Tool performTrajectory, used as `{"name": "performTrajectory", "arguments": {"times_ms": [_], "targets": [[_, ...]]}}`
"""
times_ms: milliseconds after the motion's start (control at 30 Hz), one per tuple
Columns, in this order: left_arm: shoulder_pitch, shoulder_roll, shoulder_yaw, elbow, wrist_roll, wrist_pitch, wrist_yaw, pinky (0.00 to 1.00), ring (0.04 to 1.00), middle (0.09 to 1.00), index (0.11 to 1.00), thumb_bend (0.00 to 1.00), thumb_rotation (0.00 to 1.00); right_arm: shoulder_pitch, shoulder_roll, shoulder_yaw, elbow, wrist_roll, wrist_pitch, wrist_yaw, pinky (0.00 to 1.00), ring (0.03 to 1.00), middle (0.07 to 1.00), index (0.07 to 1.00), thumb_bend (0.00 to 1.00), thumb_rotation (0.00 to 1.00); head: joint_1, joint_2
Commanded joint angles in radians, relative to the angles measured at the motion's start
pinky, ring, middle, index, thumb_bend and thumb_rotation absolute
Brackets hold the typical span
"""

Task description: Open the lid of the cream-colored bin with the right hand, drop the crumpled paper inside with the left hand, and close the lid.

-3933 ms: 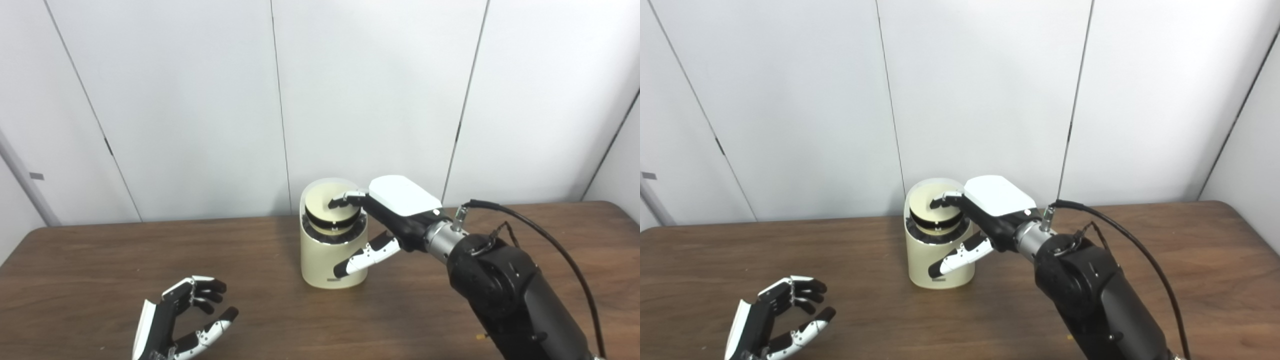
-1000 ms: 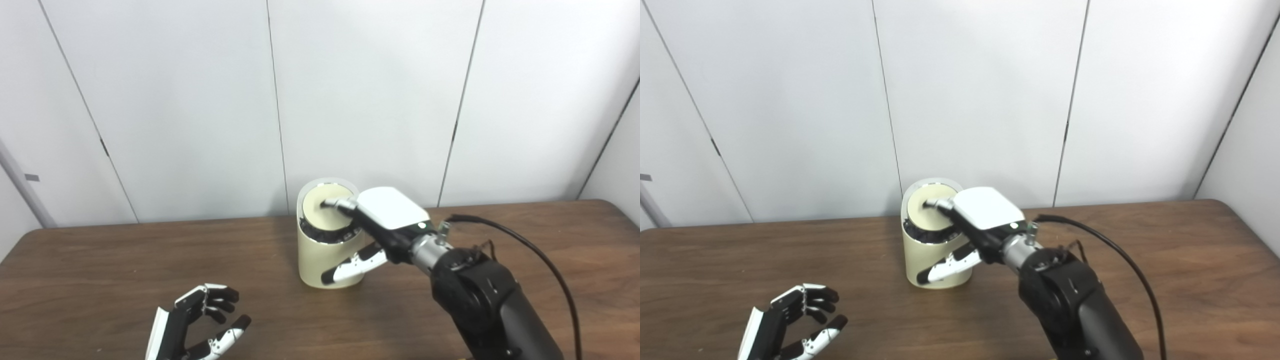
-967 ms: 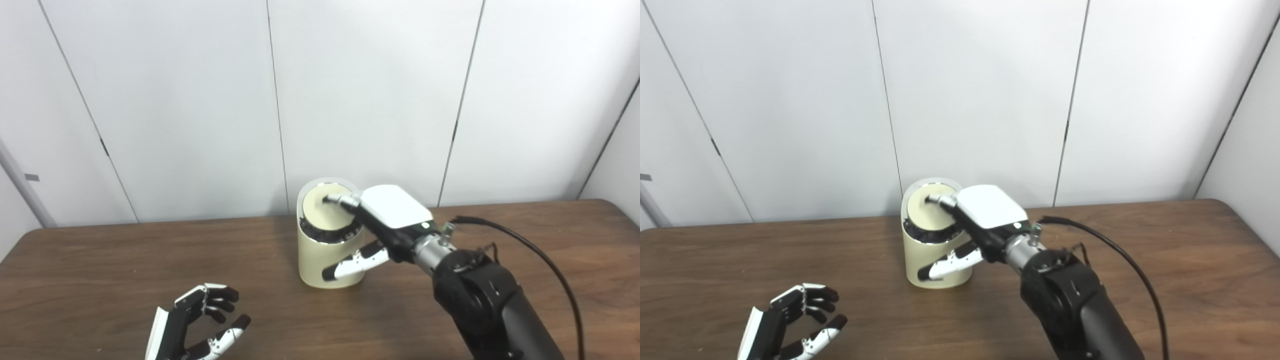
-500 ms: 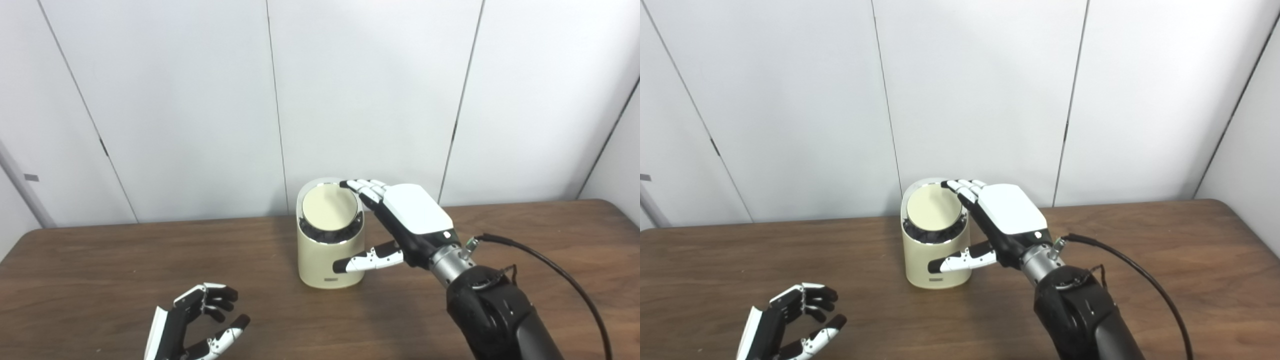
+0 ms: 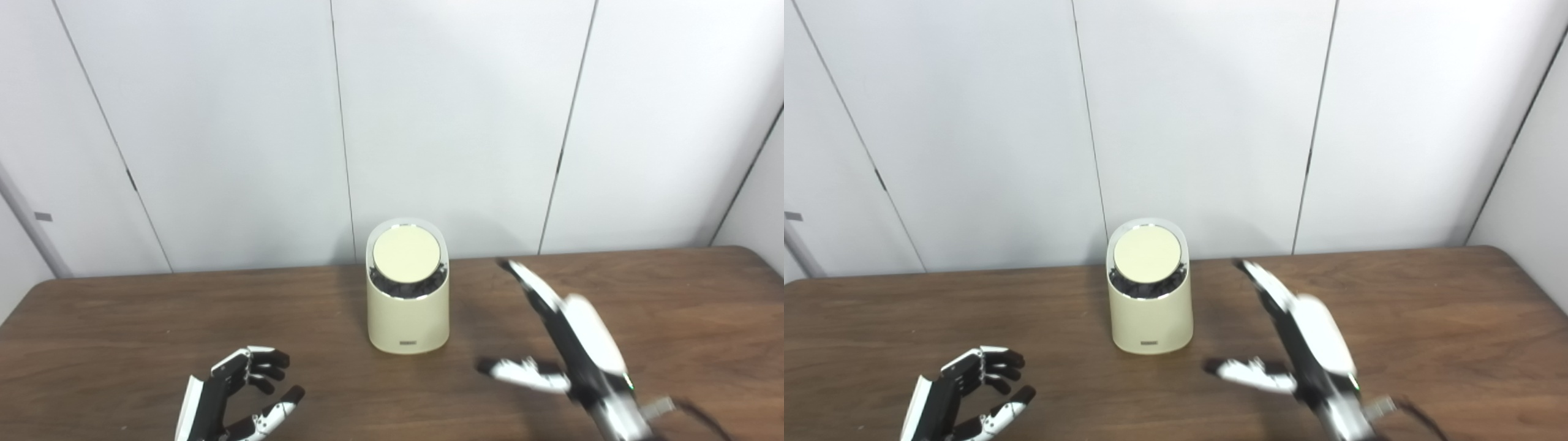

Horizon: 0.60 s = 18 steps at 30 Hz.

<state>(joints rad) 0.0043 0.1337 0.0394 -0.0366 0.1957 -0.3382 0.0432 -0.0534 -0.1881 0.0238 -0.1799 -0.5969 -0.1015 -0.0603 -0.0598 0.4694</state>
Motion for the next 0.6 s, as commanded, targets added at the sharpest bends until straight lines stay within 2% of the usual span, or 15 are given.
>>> {"name": "performTrajectory", "arguments": {"times_ms": [0, 233, 367, 567], "targets": [[-0.004, 0.017, 0.009, -0.001, -0.006, -0.042, 0.007, 0.47, 0.567, 0.61, 0.588, 0.74, 0.18, -0.017, 0.006, -0.01, -0.007, 0.04, -0.094, -0.066, 0.84, 0.917, 0.93, 0.938, 0.82, 0.71, -0.001, 0.002], [0.0, 0.031, 0.02, 0.006, -0.01, -0.065, 0.01, 0.49, 0.593, 0.625, 0.601, 0.73, 0.22, 0.071, 0.034, -0.025, 0.083, 0.125, -0.245, -0.168, 0.83, 0.893, 0.908, 0.901, 0.8, 0.71, -0.002, 0.012], [0.001, 0.034, 0.027, 0.005, 0.006, -0.073, 0.016, 0.49, 0.604, 0.631, 0.611, 0.73, 0.24, 0.079, 0.05, -0.028, 0.098, 0.16, -0.275, -0.18, 0.83, 0.895, 0.911, 0.896, 0.77, 0.66, 0.002, 0.015], [-0.002, 0.03, 0.032, 0.009, 0.027, -0.087, 0.03, 0.5, 0.609, 0.634, 0.615, 0.73, 0.25, 0.07, 0.056, -0.032, 0.143, 0.151, -0.288, -0.204, 0.83, 0.891, 0.899, 0.886, 0.75, 0.68, 0.009, 0.019]]}}
